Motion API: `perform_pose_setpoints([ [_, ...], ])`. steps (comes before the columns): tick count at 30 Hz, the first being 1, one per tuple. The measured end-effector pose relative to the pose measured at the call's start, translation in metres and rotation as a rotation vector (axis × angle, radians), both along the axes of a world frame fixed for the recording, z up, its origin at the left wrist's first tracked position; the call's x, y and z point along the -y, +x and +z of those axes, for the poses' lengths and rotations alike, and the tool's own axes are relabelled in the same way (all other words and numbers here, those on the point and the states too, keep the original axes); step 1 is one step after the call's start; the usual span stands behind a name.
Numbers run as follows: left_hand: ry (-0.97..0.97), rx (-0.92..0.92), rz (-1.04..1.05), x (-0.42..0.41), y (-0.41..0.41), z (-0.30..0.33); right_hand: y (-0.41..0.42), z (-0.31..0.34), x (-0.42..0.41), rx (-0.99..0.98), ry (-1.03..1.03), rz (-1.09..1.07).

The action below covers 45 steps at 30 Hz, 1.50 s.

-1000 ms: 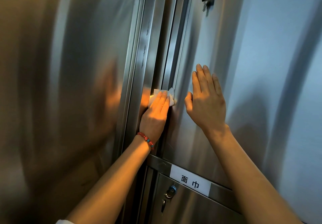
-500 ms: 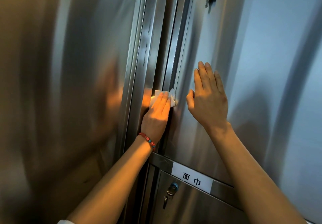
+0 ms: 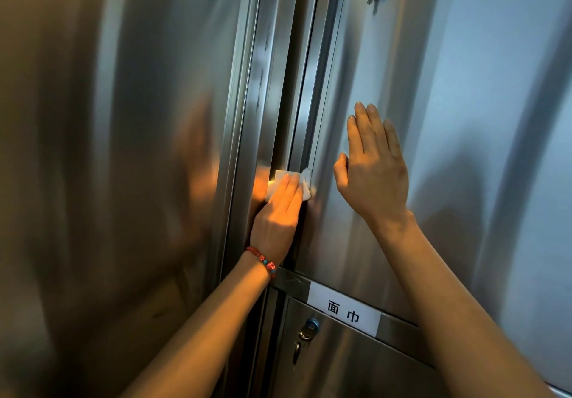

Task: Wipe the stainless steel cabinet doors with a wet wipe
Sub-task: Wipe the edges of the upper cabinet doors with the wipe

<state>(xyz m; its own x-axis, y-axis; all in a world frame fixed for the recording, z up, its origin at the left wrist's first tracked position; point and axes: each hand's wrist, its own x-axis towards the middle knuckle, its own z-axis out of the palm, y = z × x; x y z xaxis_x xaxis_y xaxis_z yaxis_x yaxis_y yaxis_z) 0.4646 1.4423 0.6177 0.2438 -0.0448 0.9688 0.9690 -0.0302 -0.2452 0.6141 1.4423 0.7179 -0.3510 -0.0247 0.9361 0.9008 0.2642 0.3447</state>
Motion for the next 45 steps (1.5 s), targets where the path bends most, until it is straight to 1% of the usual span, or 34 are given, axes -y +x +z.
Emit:
perform_pose_setpoints([
  [3,-0.040,-0.039,0.023,0.002,-0.001,-0.013,0.000,0.000,0.000,-0.004,0.005,-0.005],
  [5,-0.041,-0.027,0.045,0.004,-0.002,-0.017,0.000,0.000,0.000,-0.006,0.012,-0.009],
  [8,-0.011,0.013,0.008,0.006,-0.001,-0.010,-0.001,0.000,0.000,-0.007,0.009,-0.008],
  [12,0.018,0.022,-0.024,0.005,0.001,0.005,0.000,0.000,-0.001,-0.006,0.018,-0.005],
  [16,0.014,0.040,-0.068,0.003,0.000,-0.001,0.000,0.000,-0.001,-0.006,0.025,0.009],
  [18,-0.008,0.006,-0.043,0.002,-0.001,-0.008,0.000,0.000,0.000,-0.007,0.018,0.013],
  [22,-0.019,-0.068,0.075,0.000,-0.004,-0.008,-0.001,0.000,0.000,-0.013,0.017,0.015],
  [26,0.040,-0.043,0.027,0.002,-0.003,0.013,-0.001,0.000,0.000,-0.012,0.025,0.008],
  [33,0.066,-0.097,0.070,0.002,-0.005,0.055,0.000,0.000,-0.001,-0.010,0.038,0.005],
  [40,0.065,-0.102,0.107,0.003,-0.003,0.054,0.000,0.000,-0.001,-0.002,0.040,-0.015],
  [45,0.057,-0.110,0.115,0.002,-0.004,0.041,0.000,0.000,-0.002,-0.002,0.035,-0.010],
])
